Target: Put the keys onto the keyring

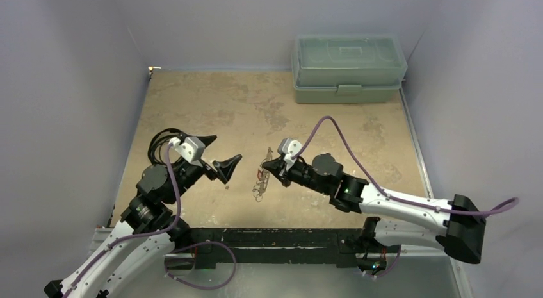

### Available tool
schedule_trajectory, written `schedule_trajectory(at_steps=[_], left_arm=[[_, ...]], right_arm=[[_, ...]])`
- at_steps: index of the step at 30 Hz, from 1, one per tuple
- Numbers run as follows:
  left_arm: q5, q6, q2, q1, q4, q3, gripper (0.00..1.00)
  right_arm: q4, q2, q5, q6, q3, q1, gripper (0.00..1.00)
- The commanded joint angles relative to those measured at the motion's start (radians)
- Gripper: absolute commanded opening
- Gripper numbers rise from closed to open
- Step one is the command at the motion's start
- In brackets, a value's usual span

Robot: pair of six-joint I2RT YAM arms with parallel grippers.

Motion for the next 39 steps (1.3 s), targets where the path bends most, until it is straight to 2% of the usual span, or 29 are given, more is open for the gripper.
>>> schedule_trajectory(at_steps=[1, 7, 17, 24, 29, 39], left_arm=[[-0.108, -0.014, 0.033, 0.002, -0.045, 0.069, 0.99], [-0.181, 0.000, 0.031, 0.002, -0.073, 0.079, 0.98], [-0.197, 0.007, 0.026, 0.002, -0.082, 0.079, 0.96], [-0.201, 0.008, 0.027, 0.002, -0.083, 0.079, 0.95], [-0.199, 0.008, 0.029, 0.002, -0.084, 0.079, 0.95], [-0.191, 0.009, 0.039, 0.002, -0.083, 0.079, 0.95]], right_arm=[[-0.022, 0.099, 0.082, 0.018, 0.042, 0.004, 0.00], [-0.041, 0.259, 0.113, 0.054, 0.104, 0.004, 0.00], [-0.067, 0.560, 0.116, 0.041, 0.269, 0.001, 0.00], [0.019, 0.621, 0.104, 0.052, 0.303, -0.010, 0.00], [0.017, 0.717, 0.126, 0.094, 0.284, -0.020, 0.00], [0.008, 0.634, 0.190, 0.202, 0.135, -0.020, 0.02]])
